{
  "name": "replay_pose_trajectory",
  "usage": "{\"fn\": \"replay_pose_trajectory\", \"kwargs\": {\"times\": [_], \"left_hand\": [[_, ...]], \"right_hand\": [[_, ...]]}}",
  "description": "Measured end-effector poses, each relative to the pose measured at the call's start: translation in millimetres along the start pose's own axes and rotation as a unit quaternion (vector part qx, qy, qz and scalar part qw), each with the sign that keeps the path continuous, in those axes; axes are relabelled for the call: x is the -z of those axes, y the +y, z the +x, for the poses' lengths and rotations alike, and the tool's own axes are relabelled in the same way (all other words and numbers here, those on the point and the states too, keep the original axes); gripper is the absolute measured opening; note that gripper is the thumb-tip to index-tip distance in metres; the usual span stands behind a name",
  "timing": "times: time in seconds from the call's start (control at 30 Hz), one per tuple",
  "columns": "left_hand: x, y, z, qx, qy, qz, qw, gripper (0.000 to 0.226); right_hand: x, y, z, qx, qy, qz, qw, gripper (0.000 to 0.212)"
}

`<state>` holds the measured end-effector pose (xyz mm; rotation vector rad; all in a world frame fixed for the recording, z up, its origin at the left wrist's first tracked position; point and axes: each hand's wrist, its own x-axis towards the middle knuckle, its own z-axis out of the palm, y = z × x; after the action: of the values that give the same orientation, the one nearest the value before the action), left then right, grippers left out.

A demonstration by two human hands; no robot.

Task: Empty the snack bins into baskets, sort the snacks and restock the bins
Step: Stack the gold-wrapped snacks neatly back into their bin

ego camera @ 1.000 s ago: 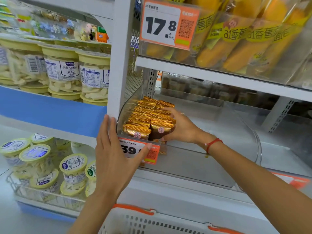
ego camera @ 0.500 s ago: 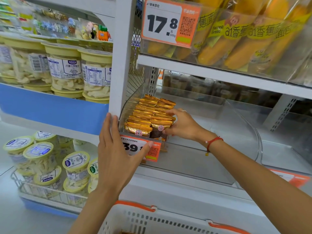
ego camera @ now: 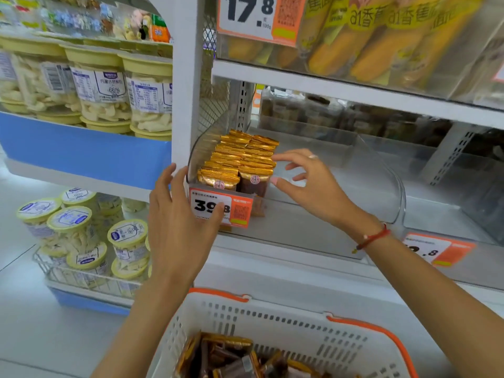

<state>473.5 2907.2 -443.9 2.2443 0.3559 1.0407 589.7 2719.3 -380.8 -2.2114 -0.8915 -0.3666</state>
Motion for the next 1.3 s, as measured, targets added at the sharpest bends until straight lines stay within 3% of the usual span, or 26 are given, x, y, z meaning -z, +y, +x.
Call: {"fn": "replay_pose_trajectory", "kwargs": {"times": [0.07, 0.13, 0.23, 0.33, 0.43, 0.57, 0.63, 0.7, 0.73, 0.83, 0.9, 1.0, 1.07, 1.13, 1.17, 1.23, 1.3], "left_hand": [[11.5, 7.3, -15.2, -0.011, 0.008, -0.004, 1.000, 0.051], [17.3, 8.9, -32.7, -0.019, -0.024, -0.002, 1.000, 0.028], [8.6, -6.1, -59.6, -0.027, -0.110, 0.037, 0.993, 0.011], [-20.4, -44.9, -106.5, 0.023, -0.217, 0.063, 0.974, 0.014], [-51.2, -86.3, -168.7, 0.080, -0.317, 0.062, 0.943, 0.023], [-69.4, -131.4, -237.9, 0.046, -0.460, 0.149, 0.874, 0.041], [-70.5, -148.5, -259.8, -0.009, -0.510, 0.175, 0.842, 0.051], [-70.7, -158.7, -271.0, -0.034, -0.503, 0.200, 0.840, 0.064], [-71.1, -161.5, -274.0, -0.038, -0.486, 0.206, 0.848, 0.066], [-69.7, -154.7, -269.4, -0.016, -0.461, 0.171, 0.871, 0.057], [-69.2, -148.7, -261.4, 0.006, -0.473, 0.179, 0.863, 0.045], [-69.9, -136.4, -248.4, 0.037, -0.480, 0.200, 0.853, 0.040], [-73.7, -122.5, -241.0, 0.046, -0.453, 0.182, 0.872, 0.039], [-80.4, -109.7, -238.7, 0.085, -0.459, 0.100, 0.879, 0.042], [-83.7, -101.7, -237.1, 0.121, -0.481, 0.026, 0.868, 0.049], [-88.7, -83.1, -232.2, 0.179, -0.540, -0.122, 0.814, 0.070], [-93.0, -62.3, -229.4, 0.135, -0.570, -0.159, 0.795, 0.086]], "right_hand": [[7.9, -10.4, -34.7, 0.055, 0.029, 0.003, 0.998, 0.023], [8.0, -9.2, -72.7, 0.064, -0.001, 0.002, 0.998, 0.017], [-9.7, 12.6, -126.9, -0.030, -0.170, -0.041, 0.984, 0.015], [-47.6, 44.4, -182.7, -0.114, -0.342, -0.116, 0.925, 0.020], [-98.2, 71.4, -239.8, -0.168, -0.408, -0.102, 0.892, 0.022], [-166.9, 95.5, -302.3, -0.223, -0.476, -0.070, 0.848, 0.013], [-191.6, 103.4, -328.3, -0.240, -0.496, -0.093, 0.829, 0.037], [-205.9, 109.9, -345.2, -0.242, -0.534, -0.116, 0.802, 0.077], [-208.3, 110.9, -348.3, -0.252, -0.542, -0.119, 0.793, 0.087], [-209.6, 114.4, -342.4, -0.233, -0.514, -0.168, 0.808, 0.083], [-206.3, 119.9, -336.8, -0.189, -0.468, -0.213, 0.836, 0.054], [-186.3, 123.9, -330.3, -0.184, -0.419, -0.190, 0.869, 0.020], [-165.5, 127.6, -325.9, -0.265, -0.371, -0.131, 0.881, 0.024], [-141.4, 127.1, -316.4, -0.379, -0.267, -0.026, 0.886, 0.029], [-129.7, 121.6, -309.9, -0.420, -0.224, 0.036, 0.879, 0.028], [-114.7, 107.0, -297.4, -0.456, -0.172, 0.124, 0.864, 0.027], [-111.7, 91.2, -284.2, -0.485, -0.125, 0.174, 0.848, 0.025]]}}
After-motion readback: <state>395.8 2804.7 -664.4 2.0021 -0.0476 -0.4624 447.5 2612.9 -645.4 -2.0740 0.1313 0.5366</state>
